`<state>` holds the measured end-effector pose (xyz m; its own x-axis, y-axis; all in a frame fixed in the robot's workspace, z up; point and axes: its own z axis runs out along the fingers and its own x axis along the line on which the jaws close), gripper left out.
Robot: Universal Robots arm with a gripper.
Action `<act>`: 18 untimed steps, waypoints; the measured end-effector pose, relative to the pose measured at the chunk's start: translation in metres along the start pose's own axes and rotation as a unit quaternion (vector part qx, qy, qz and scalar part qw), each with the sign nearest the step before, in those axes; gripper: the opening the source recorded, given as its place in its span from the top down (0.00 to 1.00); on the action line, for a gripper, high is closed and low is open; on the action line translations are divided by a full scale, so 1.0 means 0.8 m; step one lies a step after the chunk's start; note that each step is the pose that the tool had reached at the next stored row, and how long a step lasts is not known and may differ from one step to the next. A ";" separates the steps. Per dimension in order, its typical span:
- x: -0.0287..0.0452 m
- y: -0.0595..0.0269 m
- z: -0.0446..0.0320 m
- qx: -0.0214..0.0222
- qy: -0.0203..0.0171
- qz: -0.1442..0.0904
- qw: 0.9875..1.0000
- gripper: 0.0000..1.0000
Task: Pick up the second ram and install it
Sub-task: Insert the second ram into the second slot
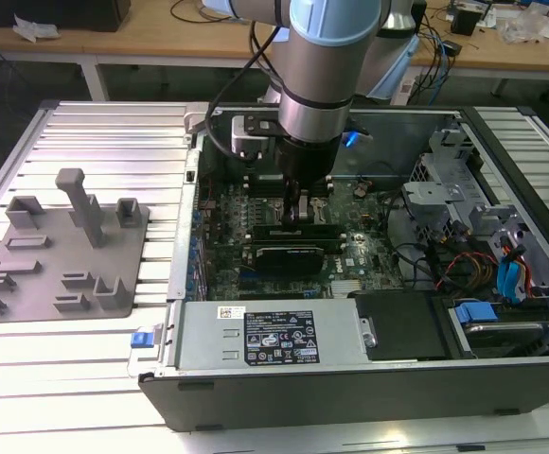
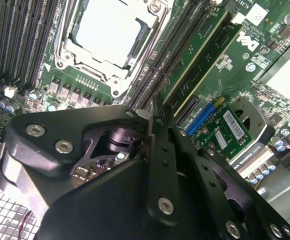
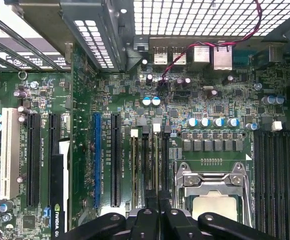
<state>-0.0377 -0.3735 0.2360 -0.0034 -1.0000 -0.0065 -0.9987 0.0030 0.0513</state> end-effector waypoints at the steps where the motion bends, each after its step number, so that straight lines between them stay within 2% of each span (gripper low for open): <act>1: -0.0001 0.000 0.0002 0.000 0.000 0.000 1.000 0.91; 13: -0.0002 0.000 0.0035 0.000 -0.001 0.000 1.000 0.91; 18: -0.0002 0.000 0.0020 0.001 -0.001 0.000 1.000 0.91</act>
<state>-0.0377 -0.3733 0.2344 -0.0030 -1.0000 -0.0088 -0.9987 0.0025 0.0501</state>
